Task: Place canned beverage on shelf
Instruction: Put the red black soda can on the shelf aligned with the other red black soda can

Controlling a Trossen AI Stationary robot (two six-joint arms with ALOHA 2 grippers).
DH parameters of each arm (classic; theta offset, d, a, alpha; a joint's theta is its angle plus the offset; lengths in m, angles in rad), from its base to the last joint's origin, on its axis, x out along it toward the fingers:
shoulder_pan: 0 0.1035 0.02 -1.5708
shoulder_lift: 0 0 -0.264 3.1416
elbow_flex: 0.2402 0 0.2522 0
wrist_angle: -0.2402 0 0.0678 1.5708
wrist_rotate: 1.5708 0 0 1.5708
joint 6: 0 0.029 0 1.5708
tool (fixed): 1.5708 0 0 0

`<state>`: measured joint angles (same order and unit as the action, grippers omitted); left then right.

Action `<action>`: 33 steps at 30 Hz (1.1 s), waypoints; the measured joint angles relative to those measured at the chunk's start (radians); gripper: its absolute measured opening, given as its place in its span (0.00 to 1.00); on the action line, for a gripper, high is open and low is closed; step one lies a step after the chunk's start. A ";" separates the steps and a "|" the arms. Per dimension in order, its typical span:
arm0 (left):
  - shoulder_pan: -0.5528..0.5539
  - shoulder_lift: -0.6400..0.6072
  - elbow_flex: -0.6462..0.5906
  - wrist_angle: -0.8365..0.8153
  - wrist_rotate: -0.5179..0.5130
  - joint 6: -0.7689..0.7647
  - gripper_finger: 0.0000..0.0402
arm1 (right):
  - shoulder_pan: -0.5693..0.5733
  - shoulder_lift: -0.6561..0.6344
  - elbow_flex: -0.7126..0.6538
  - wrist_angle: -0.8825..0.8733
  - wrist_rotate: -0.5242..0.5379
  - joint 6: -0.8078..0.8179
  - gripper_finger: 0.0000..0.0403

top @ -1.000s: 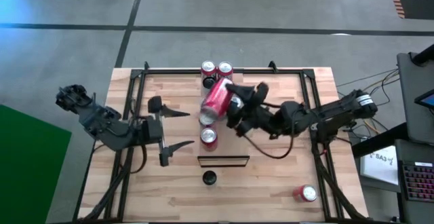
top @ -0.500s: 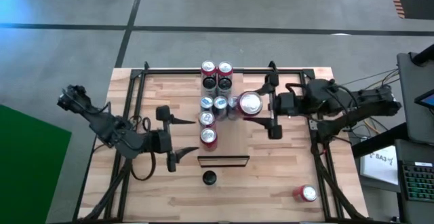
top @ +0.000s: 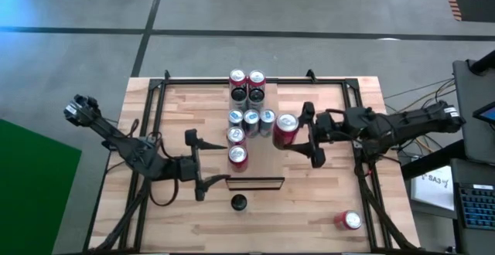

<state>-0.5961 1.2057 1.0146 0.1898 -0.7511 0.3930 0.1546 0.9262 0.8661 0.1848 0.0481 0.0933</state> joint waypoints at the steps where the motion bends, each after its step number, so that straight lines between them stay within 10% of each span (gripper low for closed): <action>1: 0.003 0.000 -0.004 0.003 -0.003 0.005 0.83 | 0.000 -0.003 -0.020 0.008 0.004 0.017 0.70; 33: 0.053 -0.032 -0.023 -0.034 0.036 0.051 0.83 | 0.149 0.059 -0.395 0.376 0.126 0.041 0.70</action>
<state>-0.5430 1.1740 0.9913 0.1563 -0.7148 0.4442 0.3035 0.9855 0.4711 0.5607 0.1744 0.1341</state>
